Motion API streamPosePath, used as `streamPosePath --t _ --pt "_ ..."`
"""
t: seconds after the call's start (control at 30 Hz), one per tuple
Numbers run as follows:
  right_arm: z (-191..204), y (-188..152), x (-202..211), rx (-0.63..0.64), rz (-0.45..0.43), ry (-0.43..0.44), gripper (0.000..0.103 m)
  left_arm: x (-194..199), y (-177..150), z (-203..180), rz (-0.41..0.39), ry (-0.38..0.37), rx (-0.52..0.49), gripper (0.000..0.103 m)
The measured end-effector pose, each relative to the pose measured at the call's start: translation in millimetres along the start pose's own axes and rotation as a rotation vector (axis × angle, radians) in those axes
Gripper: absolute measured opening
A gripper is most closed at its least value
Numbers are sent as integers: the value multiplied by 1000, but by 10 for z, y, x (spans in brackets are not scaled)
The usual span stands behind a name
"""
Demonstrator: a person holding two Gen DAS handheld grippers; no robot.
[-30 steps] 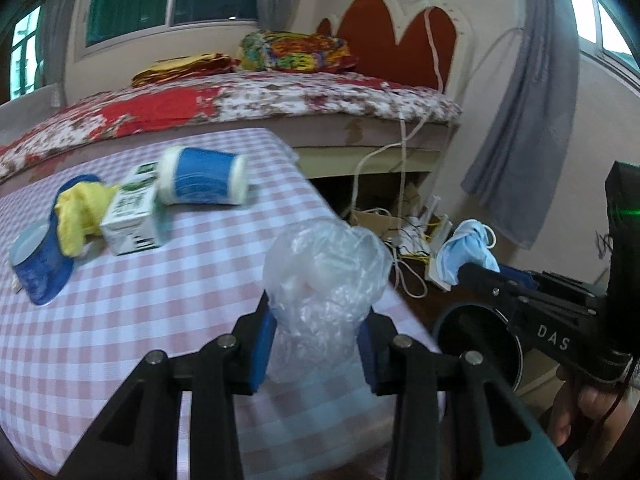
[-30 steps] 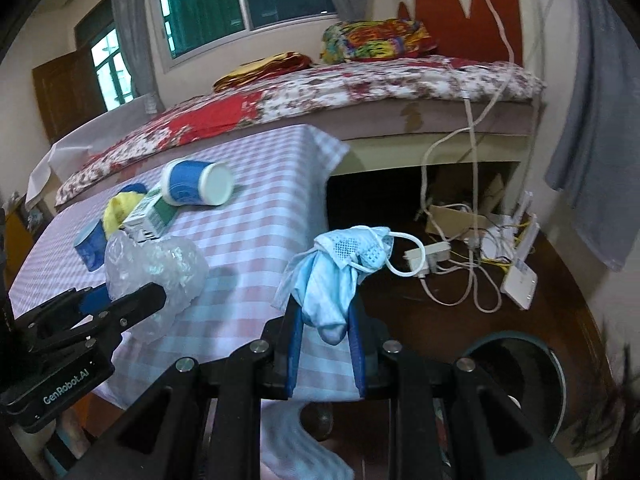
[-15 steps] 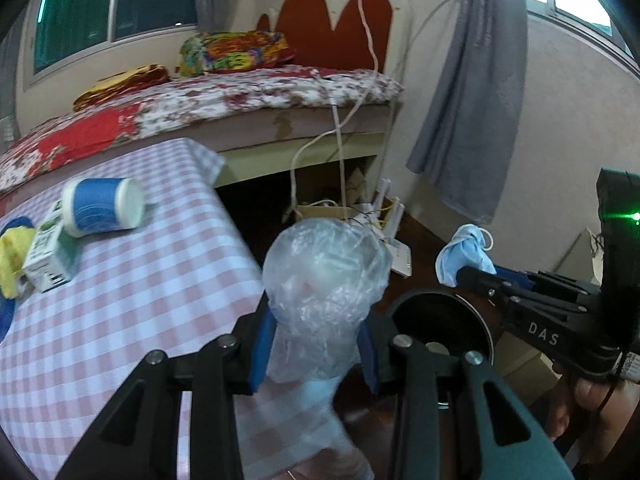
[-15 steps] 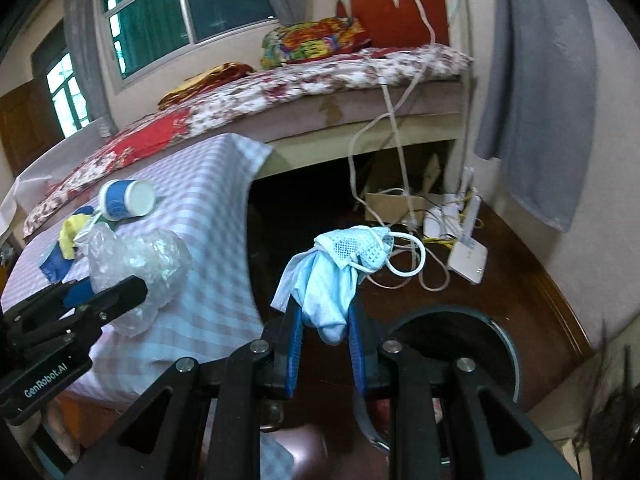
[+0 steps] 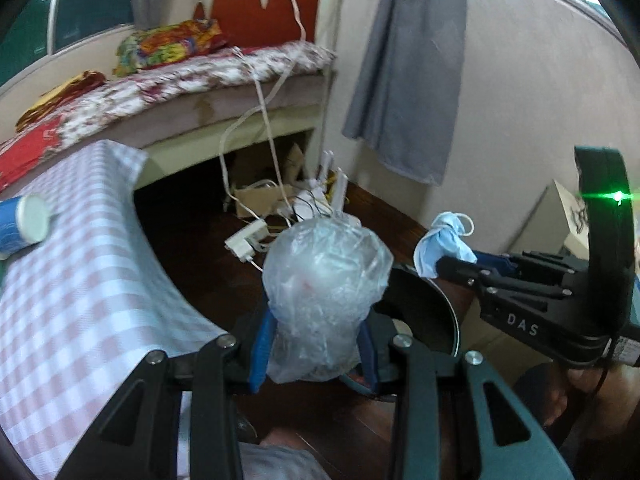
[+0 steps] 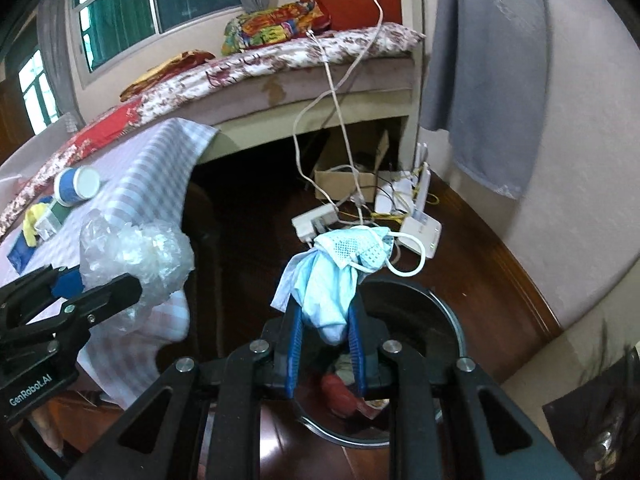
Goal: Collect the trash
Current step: 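Carry the mask and plastic bag with both tools over the black trash bin, then open both tools to drop the mask and bag into the bin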
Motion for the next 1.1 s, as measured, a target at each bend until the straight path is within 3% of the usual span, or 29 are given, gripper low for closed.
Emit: streamPosePath --t 0.43,0.97,1.0,1.03,1.07,1.1 --pt "-414 -489 -499 83 173 -27 23 -745 -203 -447 162 -95 -103 39" --pt "-533 -759 -986 156 323 31 23 -1277 -372 -653 336 -164 -84 42" --pt "-538 -795 -1055 168 351 30 25 -1360 -413 -652 365 -163 -81 46" --pt "-579 -856 -1163 180 391 -7 35 -1404 -444 -638 376 -150 -73 64" --pt "-641 -892 -1233 161 421 -41 46 -1453 -489 -598 392 -124 -59 74" --pt "-685 -891 -1250 142 424 -44 61 -1461 -504 -574 396 -116 -48 74"
Point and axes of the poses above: each gripper's, at about its wrist camera, not at the fingertips, and x roughly against the way its jaws point, z to its left, y to its top, the point moved 6 cm from there along -x, roughly the way its jaws point, and after that the axes turned 6 degrees about z, right-handed, at the moved point
